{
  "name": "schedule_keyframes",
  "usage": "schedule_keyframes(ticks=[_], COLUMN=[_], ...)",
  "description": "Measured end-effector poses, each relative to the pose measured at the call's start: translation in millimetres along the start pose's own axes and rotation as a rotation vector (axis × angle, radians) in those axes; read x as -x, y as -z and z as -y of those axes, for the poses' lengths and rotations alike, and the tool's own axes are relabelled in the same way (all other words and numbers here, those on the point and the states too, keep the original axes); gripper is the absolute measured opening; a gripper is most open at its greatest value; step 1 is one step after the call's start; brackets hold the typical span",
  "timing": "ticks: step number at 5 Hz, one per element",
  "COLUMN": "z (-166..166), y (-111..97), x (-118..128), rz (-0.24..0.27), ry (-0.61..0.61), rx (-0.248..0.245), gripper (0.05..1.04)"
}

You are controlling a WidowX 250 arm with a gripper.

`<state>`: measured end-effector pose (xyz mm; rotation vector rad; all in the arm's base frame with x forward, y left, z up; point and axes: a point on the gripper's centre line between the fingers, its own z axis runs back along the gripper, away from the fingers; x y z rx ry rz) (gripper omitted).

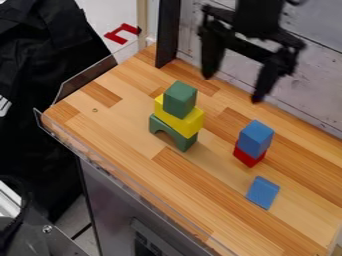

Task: Put the green cube on top of the yellow block

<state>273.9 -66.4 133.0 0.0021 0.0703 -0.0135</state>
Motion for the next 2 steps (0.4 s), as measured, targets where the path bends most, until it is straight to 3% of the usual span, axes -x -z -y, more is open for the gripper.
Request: schedule_keyframes(ticks=[2], z=[10], y=[19], x=[-9], rz=[-0.046], ry=[-0.037], rx=[0.007], gripper=[0.999])
